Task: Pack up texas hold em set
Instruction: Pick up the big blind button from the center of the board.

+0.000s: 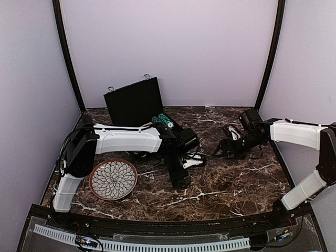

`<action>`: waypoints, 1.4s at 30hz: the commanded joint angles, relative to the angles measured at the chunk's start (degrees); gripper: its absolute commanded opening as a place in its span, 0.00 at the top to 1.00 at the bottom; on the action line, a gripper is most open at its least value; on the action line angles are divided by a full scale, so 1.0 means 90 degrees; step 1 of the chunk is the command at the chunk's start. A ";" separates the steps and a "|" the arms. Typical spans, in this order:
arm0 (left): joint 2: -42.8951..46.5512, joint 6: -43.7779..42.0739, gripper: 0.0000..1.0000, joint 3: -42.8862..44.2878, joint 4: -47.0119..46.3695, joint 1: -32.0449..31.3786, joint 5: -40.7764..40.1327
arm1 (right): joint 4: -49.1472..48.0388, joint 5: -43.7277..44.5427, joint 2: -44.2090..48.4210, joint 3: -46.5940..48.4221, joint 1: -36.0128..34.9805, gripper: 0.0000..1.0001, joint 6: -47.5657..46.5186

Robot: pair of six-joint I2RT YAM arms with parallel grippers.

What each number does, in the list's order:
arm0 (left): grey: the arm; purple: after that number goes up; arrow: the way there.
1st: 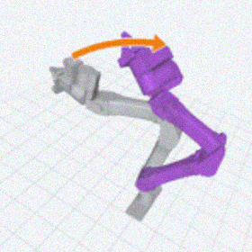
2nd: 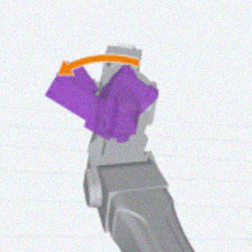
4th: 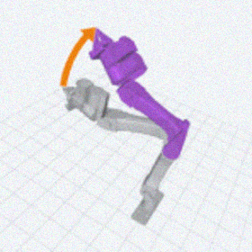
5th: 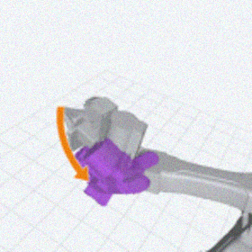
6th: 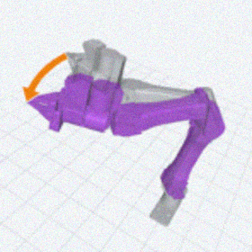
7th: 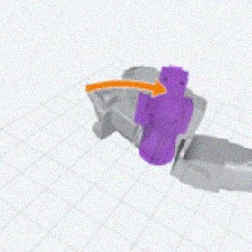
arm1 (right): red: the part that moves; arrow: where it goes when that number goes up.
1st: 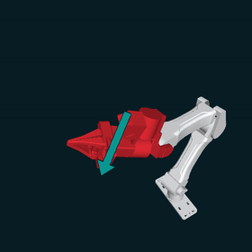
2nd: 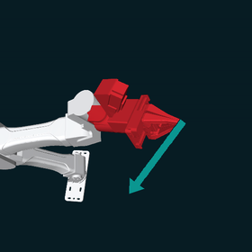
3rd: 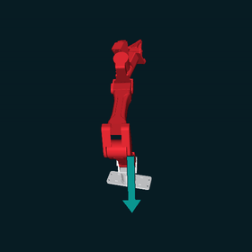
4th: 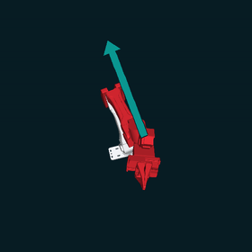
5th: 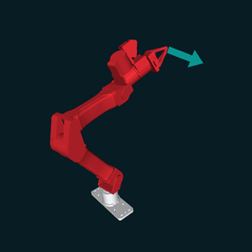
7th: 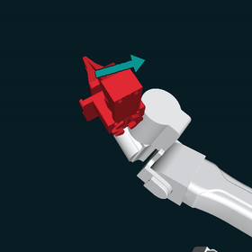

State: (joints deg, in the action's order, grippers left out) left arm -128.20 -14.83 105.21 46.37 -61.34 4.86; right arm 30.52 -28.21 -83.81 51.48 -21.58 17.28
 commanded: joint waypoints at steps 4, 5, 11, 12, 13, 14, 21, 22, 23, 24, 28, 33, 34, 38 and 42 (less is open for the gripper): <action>0.0328 0.0093 0.01 0.0122 0.0081 0.0025 -0.0101 | 0.0259 0.0489 0.0606 0.0113 0.0061 0.16 0.0220; 0.0314 0.0109 0.01 0.0139 0.0131 0.0027 -0.0106 | 0.0263 0.0513 0.0640 0.0110 0.0064 0.16 0.0228; 0.0063 0.0190 0.01 0.0347 0.0476 0.0029 0.0009 | 0.0256 0.0633 0.0684 0.0249 0.0091 0.15 0.0294; 0.0006 0.0196 0.02 0.0433 0.0509 0.0029 0.0012 | 0.0279 0.0624 0.0654 0.0307 0.0101 0.15 0.0288; -0.0023 0.0201 0.02 0.0490 0.0597 0.0029 0.0039 | 0.0317 0.0611 0.0621 0.0375 0.0103 0.15 0.0274; -0.0077 0.0202 0.03 0.0584 0.0632 0.0029 0.0088 | 0.0358 0.0614 0.0599 0.0442 0.0112 0.15 0.0239; -0.0550 0.0212 0.09 0.1086 0.0918 0.0029 0.0106 | 0.0485 0.0540 0.0440 0.0762 0.0301 0.15 0.0018; -0.0609 0.0212 0.09 0.1143 0.0954 0.0029 0.0115 | 0.0494 0.0529 0.0419 0.0797 0.0321 0.15 -0.0022; -0.0709 0.0200 0.10 0.1250 0.1018 0.0029 0.0124 | 0.0502 0.0514 0.0400 0.0805 0.0339 0.15 -0.0054; -0.0757 0.0191 0.10 0.1294 0.1093 0.0029 0.0124 | 0.0496 0.0488 0.0392 0.0803 0.0354 0.15 -0.0078; -0.1038 0.0190 0.09 0.1525 0.1318 0.0029 0.0105 | 0.0448 0.0411 0.0364 0.0742 0.0396 0.15 -0.0148; -0.1253 0.0167 0.10 0.1696 0.1537 0.0029 0.0038 | 0.0317 0.0305 0.0314 0.0583 0.0425 0.15 -0.0166; -0.1297 0.0159 0.12 0.1742 0.1615 0.0029 0.0012 | 0.0298 0.0277 0.0291 0.0567 0.0426 0.15 -0.0180; -0.1345 0.0225 0.19 0.1790 0.1824 0.0024 0.0063 | 0.0261 0.0234 0.0268 0.0498 0.0430 0.15 -0.0227; -0.1376 0.0310 0.27 0.1778 0.1990 -0.0020 0.0076 | 0.0237 0.0206 0.0217 0.0486 0.0440 0.15 -0.0268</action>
State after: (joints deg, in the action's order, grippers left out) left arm -139.09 -12.86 120.95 58.39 -61.19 4.62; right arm 34.26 -25.30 -81.19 56.27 -18.04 16.05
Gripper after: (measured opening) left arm 0.746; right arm 0.850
